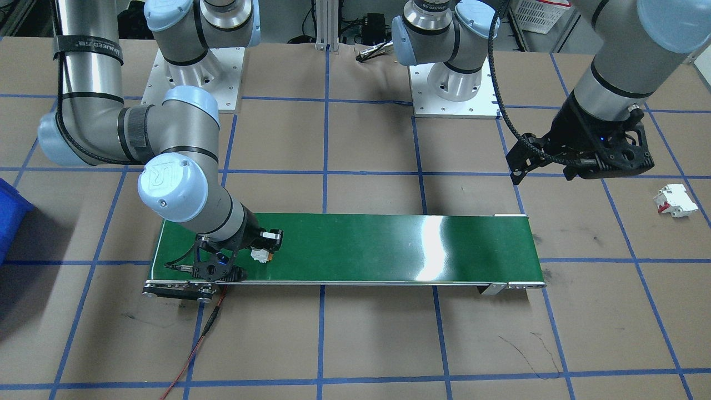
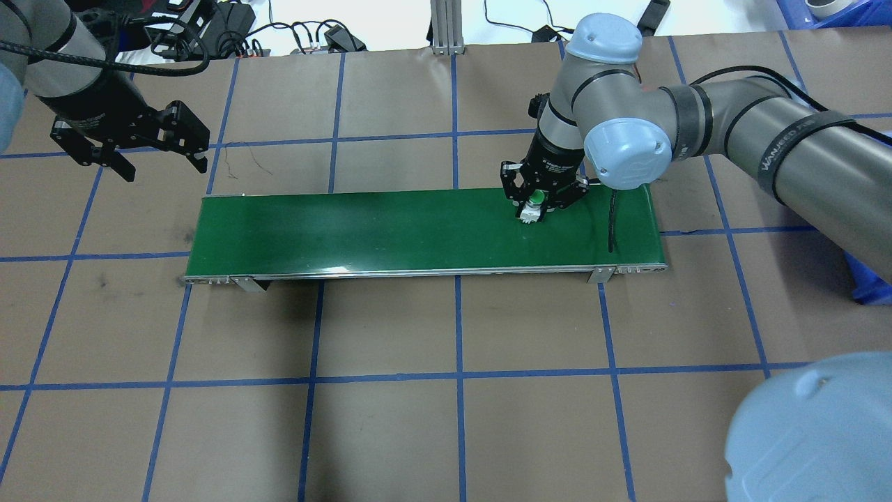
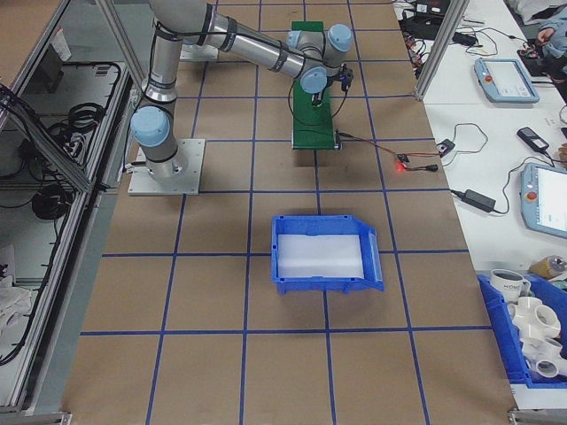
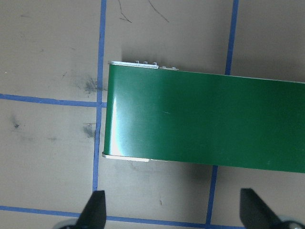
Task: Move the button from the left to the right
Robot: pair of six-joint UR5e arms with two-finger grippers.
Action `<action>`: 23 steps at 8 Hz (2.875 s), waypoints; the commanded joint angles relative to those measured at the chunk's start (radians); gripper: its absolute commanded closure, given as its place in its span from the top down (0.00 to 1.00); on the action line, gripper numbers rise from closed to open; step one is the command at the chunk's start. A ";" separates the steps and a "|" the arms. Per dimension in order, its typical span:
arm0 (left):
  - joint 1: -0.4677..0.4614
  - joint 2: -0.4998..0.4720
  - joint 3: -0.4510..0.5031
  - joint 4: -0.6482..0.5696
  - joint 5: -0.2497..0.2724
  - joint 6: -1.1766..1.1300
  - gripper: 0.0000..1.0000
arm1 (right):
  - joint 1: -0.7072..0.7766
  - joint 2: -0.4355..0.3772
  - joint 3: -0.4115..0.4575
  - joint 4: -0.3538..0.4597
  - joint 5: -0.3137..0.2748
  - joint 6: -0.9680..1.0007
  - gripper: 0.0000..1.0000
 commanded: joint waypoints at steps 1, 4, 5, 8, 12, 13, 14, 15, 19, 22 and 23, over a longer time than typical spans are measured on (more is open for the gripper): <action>0.000 0.000 0.000 0.000 0.000 0.000 1.00 | -0.032 -0.041 -0.056 0.073 -0.083 -0.009 0.00; 0.000 0.005 -0.004 -0.001 0.000 0.000 1.00 | -0.190 -0.081 -0.196 0.320 -0.159 -0.119 0.00; 0.000 0.014 -0.009 -0.002 0.000 0.000 1.00 | -0.263 -0.114 -0.197 0.335 -0.168 -0.165 0.00; 0.002 0.017 -0.012 0.000 -0.001 0.000 1.00 | -0.484 -0.171 -0.200 0.271 -0.215 -0.363 0.00; 0.002 0.022 -0.012 0.000 -0.001 0.002 1.00 | -0.773 -0.134 -0.216 0.187 -0.321 -0.690 0.00; 0.002 0.022 -0.012 0.002 -0.001 0.000 1.00 | -0.810 -0.115 -0.217 0.173 -0.317 -0.784 0.00; 0.002 0.022 -0.012 0.002 -0.001 0.002 1.00 | -0.845 -0.065 -0.217 0.173 -0.315 -0.811 0.00; 0.002 0.022 -0.012 0.000 0.000 0.002 1.00 | -0.883 -0.035 -0.214 0.173 -0.292 -0.861 0.00; 0.002 0.022 -0.003 0.000 0.000 0.000 1.00 | -0.910 0.064 -0.214 0.133 -0.284 -0.943 0.00; 0.002 0.000 0.000 0.000 -0.007 -0.014 1.00 | -0.910 0.104 -0.199 0.087 -0.289 -1.026 0.00; -0.008 0.000 0.000 0.000 -0.009 -0.015 1.00 | -0.910 0.123 -0.197 0.072 -0.289 -1.035 0.00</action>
